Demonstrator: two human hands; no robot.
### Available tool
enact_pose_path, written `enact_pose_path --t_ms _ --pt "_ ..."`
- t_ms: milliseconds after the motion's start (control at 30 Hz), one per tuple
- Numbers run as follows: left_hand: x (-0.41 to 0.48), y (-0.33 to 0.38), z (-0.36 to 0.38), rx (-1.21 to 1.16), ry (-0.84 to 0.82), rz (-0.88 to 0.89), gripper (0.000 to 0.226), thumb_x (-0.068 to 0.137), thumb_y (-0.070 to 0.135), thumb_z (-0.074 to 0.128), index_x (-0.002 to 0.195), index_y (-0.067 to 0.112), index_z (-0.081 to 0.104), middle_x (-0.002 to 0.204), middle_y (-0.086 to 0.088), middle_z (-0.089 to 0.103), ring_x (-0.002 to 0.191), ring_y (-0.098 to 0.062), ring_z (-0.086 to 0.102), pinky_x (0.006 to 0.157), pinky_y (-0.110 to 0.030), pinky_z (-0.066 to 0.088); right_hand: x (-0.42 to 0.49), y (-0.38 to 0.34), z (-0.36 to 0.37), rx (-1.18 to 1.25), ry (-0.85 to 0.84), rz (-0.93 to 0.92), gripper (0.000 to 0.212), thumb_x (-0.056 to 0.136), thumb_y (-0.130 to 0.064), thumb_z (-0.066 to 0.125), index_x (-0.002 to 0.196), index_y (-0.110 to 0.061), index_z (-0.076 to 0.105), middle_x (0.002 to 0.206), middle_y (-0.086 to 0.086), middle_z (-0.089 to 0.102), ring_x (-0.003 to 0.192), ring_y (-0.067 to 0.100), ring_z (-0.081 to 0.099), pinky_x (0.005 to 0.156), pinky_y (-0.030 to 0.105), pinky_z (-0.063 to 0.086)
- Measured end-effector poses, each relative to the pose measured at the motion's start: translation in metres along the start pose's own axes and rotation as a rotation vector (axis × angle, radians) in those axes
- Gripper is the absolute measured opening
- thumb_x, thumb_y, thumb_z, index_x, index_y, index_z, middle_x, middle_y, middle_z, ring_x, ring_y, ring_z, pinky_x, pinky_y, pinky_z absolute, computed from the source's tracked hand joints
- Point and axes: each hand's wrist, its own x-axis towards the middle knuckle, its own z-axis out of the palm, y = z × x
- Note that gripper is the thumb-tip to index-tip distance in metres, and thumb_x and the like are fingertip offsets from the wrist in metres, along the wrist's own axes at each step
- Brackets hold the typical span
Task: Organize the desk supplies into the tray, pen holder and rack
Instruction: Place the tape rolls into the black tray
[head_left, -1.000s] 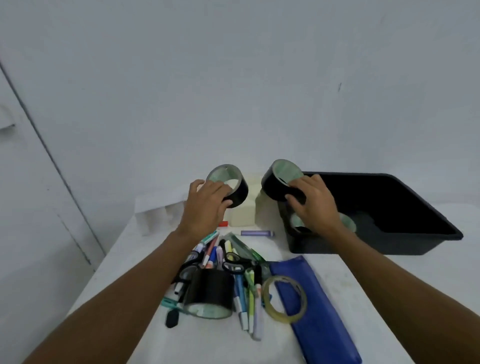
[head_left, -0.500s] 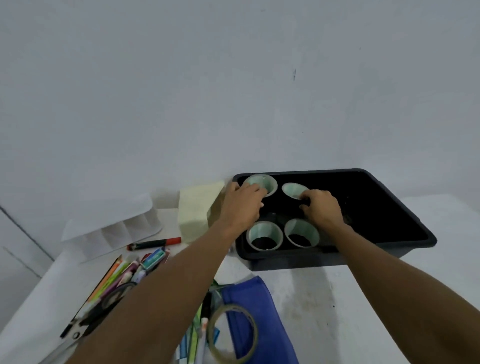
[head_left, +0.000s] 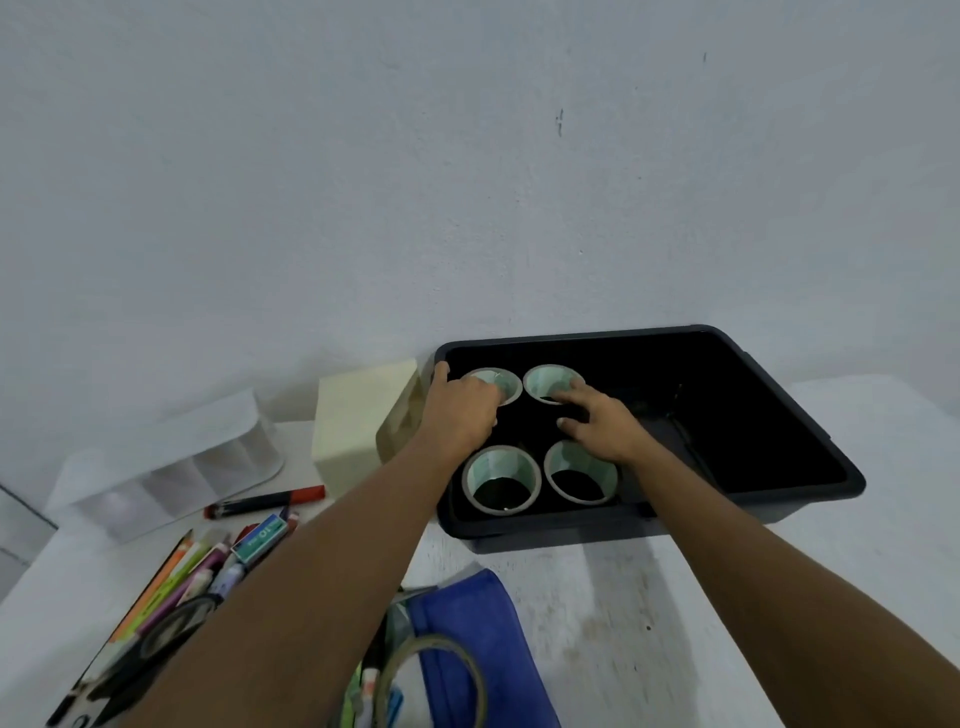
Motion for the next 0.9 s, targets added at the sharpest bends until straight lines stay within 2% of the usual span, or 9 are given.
enact_pose_path --t_ms 67,133,267,400,533,633,700,800,900 --pt "0.002 -0.003 0.002 -0.091 -0.002 0.002 0.018 0.089 0.023 0.062 0.106 0.024 0.065 0.094 0.004 0.069 0.095 -0.017 0.064 0.116 -0.047 0.012 0.002 0.000 0.003 0.015 -0.055 0.010 0.050 0.095 -0.019 0.059 0.143 -0.018 0.046 0.160 0.010 0.018 0.148 0.021 0.016 0.116 0.025 0.014" --pt "0.001 -0.007 0.000 -0.226 0.026 -0.013 0.034 0.089 0.033 0.064 0.122 0.023 0.060 0.119 0.001 0.061 0.115 -0.019 0.056 0.117 -0.045 0.011 0.004 0.000 0.003 0.041 -0.082 0.032 0.053 0.097 -0.022 0.057 0.147 -0.018 0.040 0.162 0.007 0.011 0.149 0.021 0.010 0.120 0.030 0.011" --pt "-0.023 -0.021 0.001 -0.389 0.159 0.029 0.034 0.094 0.030 0.056 0.125 0.015 0.060 0.129 -0.003 0.053 0.120 -0.021 0.048 0.108 -0.034 0.028 0.006 -0.005 0.004 0.006 -0.075 0.014 0.056 0.097 -0.025 0.056 0.149 -0.020 0.036 0.163 0.004 0.002 0.148 0.034 0.000 0.121 0.045 0.008" --pt "-0.061 -0.044 -0.003 -0.546 0.157 0.080 0.033 0.096 0.023 0.054 0.125 0.009 0.061 0.132 -0.007 0.050 0.121 -0.021 0.048 0.102 -0.025 0.033 -0.007 -0.029 0.004 -0.075 0.159 -0.244 0.041 0.090 -0.023 0.064 0.131 -0.023 0.057 0.150 0.008 0.041 0.141 0.028 0.031 0.113 0.052 0.029" --pt "-0.102 -0.066 -0.017 -0.567 0.109 0.155 0.030 0.094 0.019 0.057 0.120 0.004 0.063 0.124 -0.012 0.054 0.113 -0.024 0.053 0.099 -0.032 0.041 -0.045 -0.072 0.008 -0.022 0.327 -0.431 0.025 0.089 -0.011 0.064 0.112 -0.017 0.068 0.117 0.001 0.064 0.113 0.019 0.054 0.097 0.036 0.044" --pt "-0.151 -0.083 -0.017 -0.575 0.102 0.130 0.035 0.091 0.031 0.054 0.115 0.008 0.065 0.114 -0.009 0.060 0.105 -0.024 0.057 0.094 -0.037 0.044 -0.093 -0.106 0.031 -0.007 0.273 -0.544 0.020 0.089 -0.007 0.062 0.106 -0.014 0.069 0.105 -0.002 0.068 0.096 0.011 0.058 0.084 0.027 0.046" --pt "-0.182 -0.090 -0.018 -0.601 0.109 0.120 0.030 0.091 0.030 0.057 0.111 0.011 0.066 0.110 -0.006 0.063 0.102 -0.020 0.058 0.091 -0.033 0.045 -0.122 -0.115 0.052 -0.047 0.200 -0.603 0.016 0.088 -0.009 0.063 0.102 -0.012 0.070 0.102 0.000 0.068 0.089 0.009 0.057 0.080 0.026 0.046" --pt "-0.222 -0.098 -0.020 -0.657 0.122 0.083 0.018 0.090 0.026 0.065 0.102 0.014 0.069 0.101 0.000 0.067 0.094 -0.013 0.061 0.084 -0.029 0.048 -0.152 -0.119 0.080 -0.234 0.180 -0.663 0.016 0.089 -0.027 0.060 0.099 -0.019 0.069 0.104 -0.003 0.067 0.098 0.019 0.058 0.087 0.039 0.044" --pt "-0.268 -0.114 -0.030 -0.665 0.101 0.111 0.019 0.088 0.036 0.066 0.096 0.019 0.069 0.094 0.009 0.065 0.084 0.002 0.056 0.074 -0.020 0.043 -0.185 -0.128 0.098 -0.423 0.349 -0.663 0.020 0.088 -0.034 0.056 0.093 -0.022 0.070 0.108 -0.005 0.065 0.109 0.021 0.054 0.099 0.041 0.031"
